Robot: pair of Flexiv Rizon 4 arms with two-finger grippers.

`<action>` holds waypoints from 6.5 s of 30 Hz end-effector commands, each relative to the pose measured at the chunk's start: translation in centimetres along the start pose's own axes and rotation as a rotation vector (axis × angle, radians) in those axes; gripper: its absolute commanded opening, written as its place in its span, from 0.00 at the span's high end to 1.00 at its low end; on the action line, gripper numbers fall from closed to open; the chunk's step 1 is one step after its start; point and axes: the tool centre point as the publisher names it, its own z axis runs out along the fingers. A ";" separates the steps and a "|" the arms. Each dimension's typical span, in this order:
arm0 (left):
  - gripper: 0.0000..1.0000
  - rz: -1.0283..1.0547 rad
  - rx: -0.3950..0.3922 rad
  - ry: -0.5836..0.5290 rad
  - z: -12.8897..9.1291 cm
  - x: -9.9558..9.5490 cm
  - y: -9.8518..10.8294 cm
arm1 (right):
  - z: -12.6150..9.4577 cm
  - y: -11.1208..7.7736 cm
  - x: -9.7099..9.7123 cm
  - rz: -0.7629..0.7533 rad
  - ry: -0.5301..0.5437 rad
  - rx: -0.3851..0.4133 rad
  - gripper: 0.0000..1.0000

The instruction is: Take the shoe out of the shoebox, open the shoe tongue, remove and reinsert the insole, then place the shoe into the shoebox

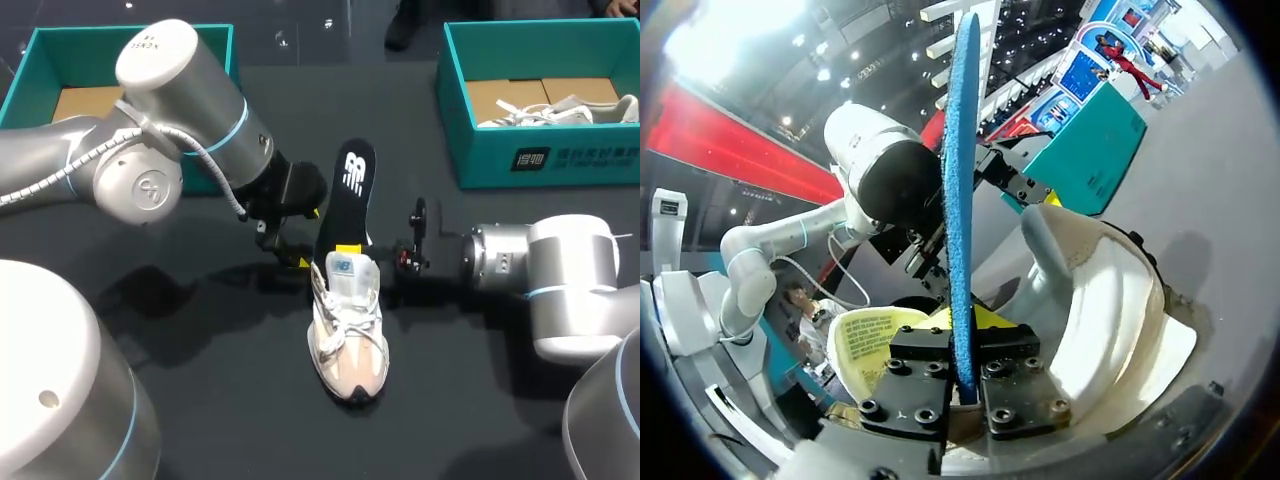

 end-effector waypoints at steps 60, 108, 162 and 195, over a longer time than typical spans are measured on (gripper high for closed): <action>0.00 0.001 -0.001 0.001 0.1 0.0 0.0 | 0.5 -0.2 -1.3 0.089 0.036 0.141 1.00; 0.00 0.001 -0.001 0.001 0.1 0.0 0.0 | 0.2 0.7 -1.4 0.075 0.027 0.176 1.00; 0.00 0.001 -0.001 0.001 0.1 0.0 0.0 | -0.1 -0.8 -0.6 0.096 -0.031 0.144 1.00; 0.00 0.001 -0.001 0.001 0.1 0.0 0.0 | -0.7 -0.7 -1.3 0.173 -0.047 0.218 1.00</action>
